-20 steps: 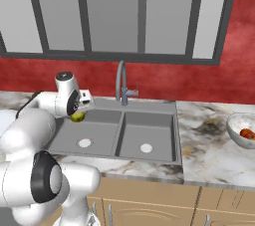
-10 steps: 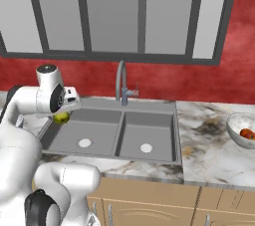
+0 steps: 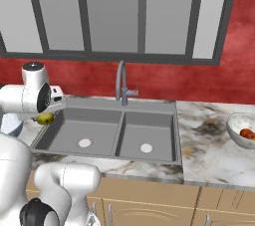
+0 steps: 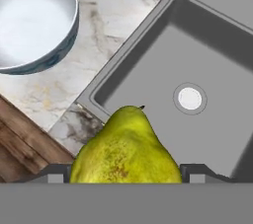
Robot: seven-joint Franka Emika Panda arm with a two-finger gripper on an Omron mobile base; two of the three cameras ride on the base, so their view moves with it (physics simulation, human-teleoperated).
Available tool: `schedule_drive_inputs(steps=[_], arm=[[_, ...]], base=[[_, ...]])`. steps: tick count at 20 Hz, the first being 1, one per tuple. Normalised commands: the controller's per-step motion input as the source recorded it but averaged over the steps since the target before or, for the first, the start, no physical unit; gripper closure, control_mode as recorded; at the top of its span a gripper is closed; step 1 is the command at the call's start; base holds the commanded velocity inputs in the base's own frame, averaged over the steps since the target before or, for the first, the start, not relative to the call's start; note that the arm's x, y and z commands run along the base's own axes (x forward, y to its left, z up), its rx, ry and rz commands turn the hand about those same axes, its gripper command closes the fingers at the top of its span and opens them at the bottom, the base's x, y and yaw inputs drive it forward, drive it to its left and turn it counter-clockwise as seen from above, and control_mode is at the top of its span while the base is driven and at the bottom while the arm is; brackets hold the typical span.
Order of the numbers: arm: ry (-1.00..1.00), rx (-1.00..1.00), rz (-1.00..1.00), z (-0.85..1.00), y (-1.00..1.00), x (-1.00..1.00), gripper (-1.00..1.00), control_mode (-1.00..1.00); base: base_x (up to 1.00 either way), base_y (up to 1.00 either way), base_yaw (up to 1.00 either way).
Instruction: Pick the apples from the cabinet and place them in one bowl. Pick the pear from the sink and place it in the other bowl.
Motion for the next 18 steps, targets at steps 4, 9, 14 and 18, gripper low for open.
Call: schedule_drive_inputs(steps=[4, 9, 14, 18], arm=[[0.01, 0.0, 0.08, 0.38, 0.56, 0.0, 1.0, -1.0], [0.08, 0.0, 0.05, 0.48, 0.71, -0.21, 1.0, -1.0], [0.0, -0.04, 0.07, 0.08, 0.82, -0.47, 1.0, -1.0], [-0.09, -0.1, 0.03, -0.01, 0.51, -0.36, 1.0, -1.0]], base=[[0.0, 0.0, 0.0], [0.0, 0.0, 0.0], [0.0, 0.0, 0.0], [0.0, 0.0, 0.0]])
